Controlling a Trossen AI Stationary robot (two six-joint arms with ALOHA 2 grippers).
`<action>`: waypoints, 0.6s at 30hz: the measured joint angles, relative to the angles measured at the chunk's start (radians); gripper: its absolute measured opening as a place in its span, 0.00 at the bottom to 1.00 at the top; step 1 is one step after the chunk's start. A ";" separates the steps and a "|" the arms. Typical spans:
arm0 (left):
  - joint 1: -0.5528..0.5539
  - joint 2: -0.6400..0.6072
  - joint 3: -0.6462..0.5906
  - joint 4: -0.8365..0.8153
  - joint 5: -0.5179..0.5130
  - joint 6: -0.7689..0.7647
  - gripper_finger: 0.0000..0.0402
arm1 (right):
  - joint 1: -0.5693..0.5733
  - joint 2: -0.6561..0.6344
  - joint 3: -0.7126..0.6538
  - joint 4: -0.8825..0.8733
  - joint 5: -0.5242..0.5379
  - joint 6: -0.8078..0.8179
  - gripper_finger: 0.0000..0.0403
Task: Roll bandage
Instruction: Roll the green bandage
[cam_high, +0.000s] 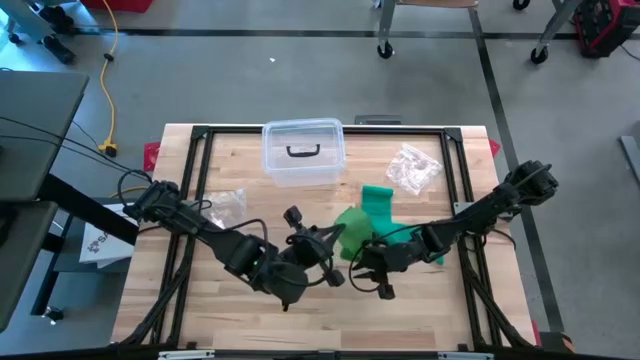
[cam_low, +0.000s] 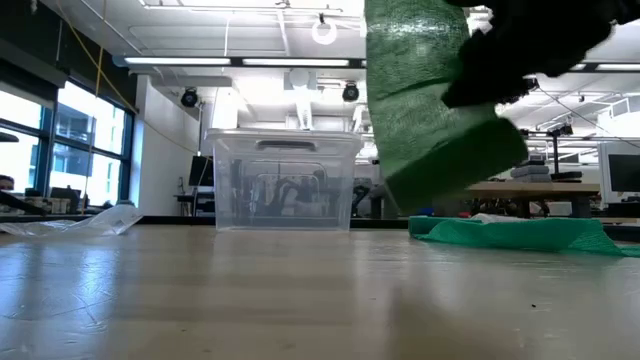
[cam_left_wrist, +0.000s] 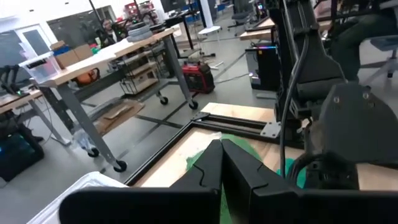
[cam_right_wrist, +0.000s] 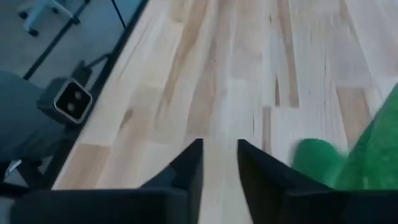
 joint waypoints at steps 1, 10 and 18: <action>-0.001 0.000 0.001 0.003 0.000 0.000 0.00 | 0.007 0.000 0.000 -0.013 0.000 0.000 0.29; -0.007 0.000 0.001 0.005 0.014 -0.006 0.00 | 0.056 -0.008 0.000 -0.080 0.064 0.026 0.39; -0.023 0.000 0.001 0.003 0.015 -0.009 0.00 | 0.065 -0.008 -0.045 -0.066 0.297 0.073 0.39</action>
